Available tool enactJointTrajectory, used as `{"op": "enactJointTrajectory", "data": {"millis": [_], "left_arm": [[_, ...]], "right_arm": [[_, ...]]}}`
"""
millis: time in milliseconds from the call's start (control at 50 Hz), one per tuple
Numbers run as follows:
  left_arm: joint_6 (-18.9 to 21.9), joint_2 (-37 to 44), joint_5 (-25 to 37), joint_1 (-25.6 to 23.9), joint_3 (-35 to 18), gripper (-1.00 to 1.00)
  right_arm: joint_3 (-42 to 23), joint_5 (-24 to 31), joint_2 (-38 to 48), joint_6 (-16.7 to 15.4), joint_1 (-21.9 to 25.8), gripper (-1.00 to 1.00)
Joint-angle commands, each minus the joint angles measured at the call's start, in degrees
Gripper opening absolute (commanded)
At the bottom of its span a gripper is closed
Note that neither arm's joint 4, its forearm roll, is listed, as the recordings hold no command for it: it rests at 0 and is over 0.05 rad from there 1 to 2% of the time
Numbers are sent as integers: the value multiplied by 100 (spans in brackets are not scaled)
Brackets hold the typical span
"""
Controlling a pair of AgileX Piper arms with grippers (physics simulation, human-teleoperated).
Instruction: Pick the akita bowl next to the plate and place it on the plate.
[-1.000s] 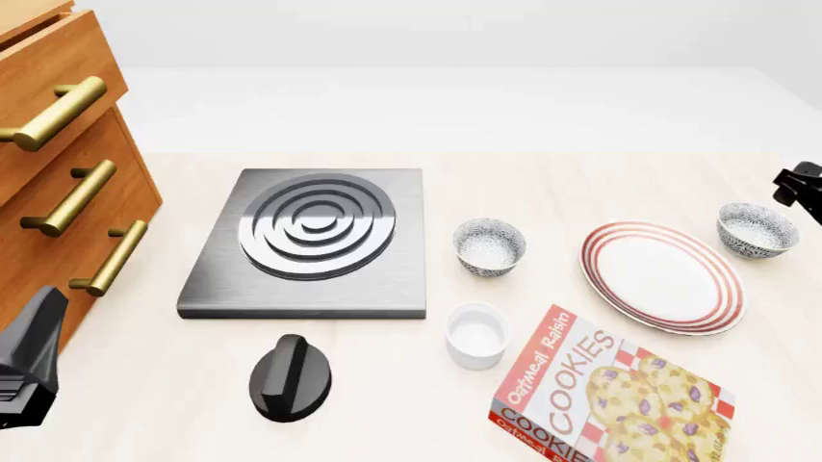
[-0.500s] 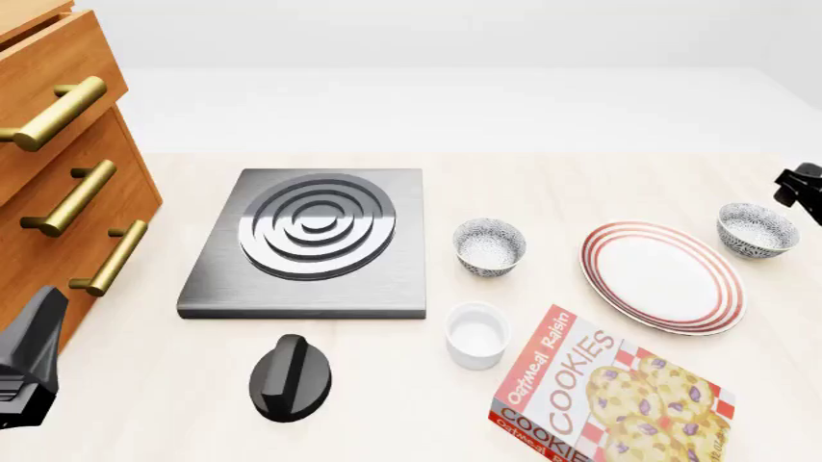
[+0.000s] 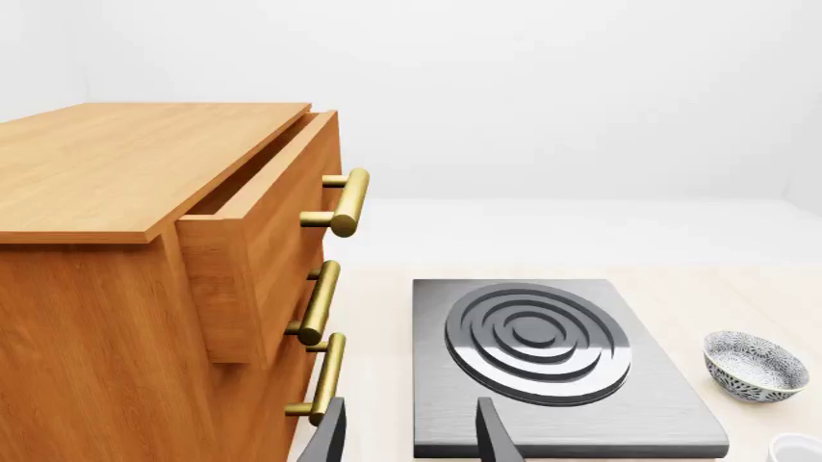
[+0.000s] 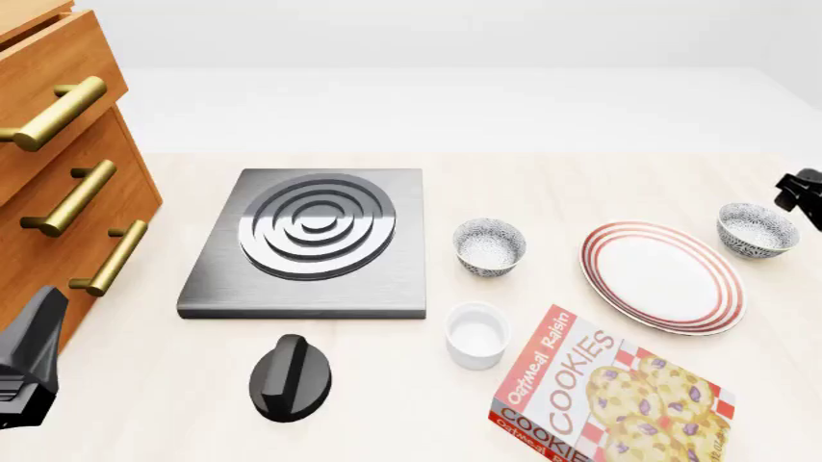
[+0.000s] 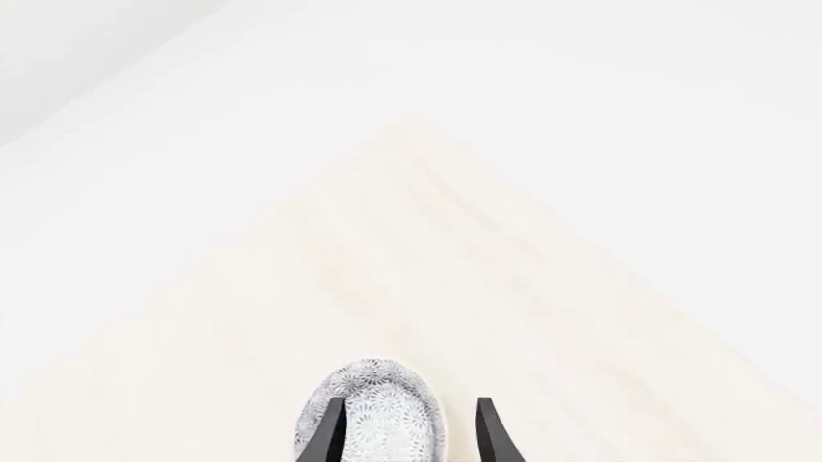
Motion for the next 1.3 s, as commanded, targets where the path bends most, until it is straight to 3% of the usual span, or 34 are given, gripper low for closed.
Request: {"op": "enactJointTrajectory", "data": {"millis": [20,1300], "left_arm": [[0,0,0,0,0,100],[0,0,0,0,0,100]], "right_arm": [[-66,66,100,73,-25,100],[-212,99,633,219,-54,100]]}}
